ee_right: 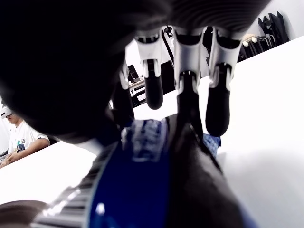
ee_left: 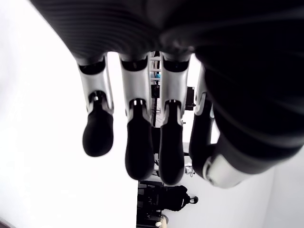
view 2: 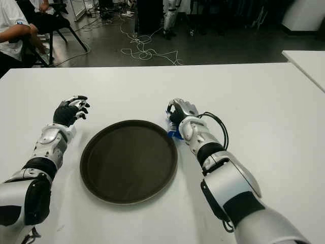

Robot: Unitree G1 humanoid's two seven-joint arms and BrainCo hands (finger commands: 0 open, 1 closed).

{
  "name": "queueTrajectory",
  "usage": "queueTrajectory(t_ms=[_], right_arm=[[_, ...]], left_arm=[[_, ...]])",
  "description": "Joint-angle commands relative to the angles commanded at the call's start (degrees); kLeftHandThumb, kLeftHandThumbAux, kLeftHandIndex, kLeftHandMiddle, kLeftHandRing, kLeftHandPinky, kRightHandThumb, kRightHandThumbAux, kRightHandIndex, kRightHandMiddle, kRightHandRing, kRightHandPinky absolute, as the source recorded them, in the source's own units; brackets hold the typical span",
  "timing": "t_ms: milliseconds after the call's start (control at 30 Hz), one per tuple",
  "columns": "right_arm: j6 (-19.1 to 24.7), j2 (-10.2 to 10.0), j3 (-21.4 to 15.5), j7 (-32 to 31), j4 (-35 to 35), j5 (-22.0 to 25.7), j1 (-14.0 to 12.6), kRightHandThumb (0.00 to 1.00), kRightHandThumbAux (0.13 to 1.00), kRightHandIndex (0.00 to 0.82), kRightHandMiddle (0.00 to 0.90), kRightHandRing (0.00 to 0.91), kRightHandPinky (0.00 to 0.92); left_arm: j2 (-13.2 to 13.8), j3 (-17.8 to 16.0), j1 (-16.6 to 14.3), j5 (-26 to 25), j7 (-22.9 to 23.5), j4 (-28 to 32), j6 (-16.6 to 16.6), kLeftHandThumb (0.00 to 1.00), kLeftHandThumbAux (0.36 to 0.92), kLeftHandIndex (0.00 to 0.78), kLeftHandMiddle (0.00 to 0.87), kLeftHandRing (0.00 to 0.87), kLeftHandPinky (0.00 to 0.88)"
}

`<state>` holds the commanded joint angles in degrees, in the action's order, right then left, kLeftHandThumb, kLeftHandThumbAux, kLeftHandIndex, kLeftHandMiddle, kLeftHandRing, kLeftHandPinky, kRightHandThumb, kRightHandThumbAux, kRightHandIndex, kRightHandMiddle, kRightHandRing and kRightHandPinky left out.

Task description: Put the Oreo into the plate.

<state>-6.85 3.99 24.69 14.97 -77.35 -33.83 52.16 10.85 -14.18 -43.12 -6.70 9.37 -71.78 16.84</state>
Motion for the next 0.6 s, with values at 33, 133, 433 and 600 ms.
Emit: queueTrajectory(t_ms=[33, 133, 433, 600], right_arm=[[-0.1, 0.0, 0.0, 0.0, 0.0, 0.0, 0.0, 0.676, 0.742, 0.418, 0.559, 0.56, 0.544], [-0.2, 0.1, 0.1, 0.0, 0.0, 0.0, 0.0, 0.675, 0.743, 0.417, 0.552, 0.558, 0.539], [0.3, 0.2, -0.1, -0.7, -0.1, 0.1, 0.2, 0.67, 0.746, 0.408, 0.422, 0.513, 0.481], [1.0, 0.2, 0.0, -1.2, -0.1, 0.1, 0.4, 0.112, 0.811, 0.192, 0.23, 0.272, 0.249]], left_arm=[[0.0, 0.0, 0.0, 0.0, 0.0, 0.0, 0.0, 0.696, 0.717, 0.425, 0.579, 0.619, 0.671], [0.0, 0.0, 0.1, 0.1, -0.1, 0.0, 0.0, 0.697, 0.716, 0.425, 0.572, 0.614, 0.663], [0.0, 0.1, 0.1, 0.3, -0.3, 0.1, 0.4, 0.696, 0.717, 0.424, 0.58, 0.619, 0.666], [-0.1, -0.1, 0.1, 0.3, -0.3, 0.2, 0.4, 0.696, 0.717, 0.424, 0.585, 0.622, 0.669]])
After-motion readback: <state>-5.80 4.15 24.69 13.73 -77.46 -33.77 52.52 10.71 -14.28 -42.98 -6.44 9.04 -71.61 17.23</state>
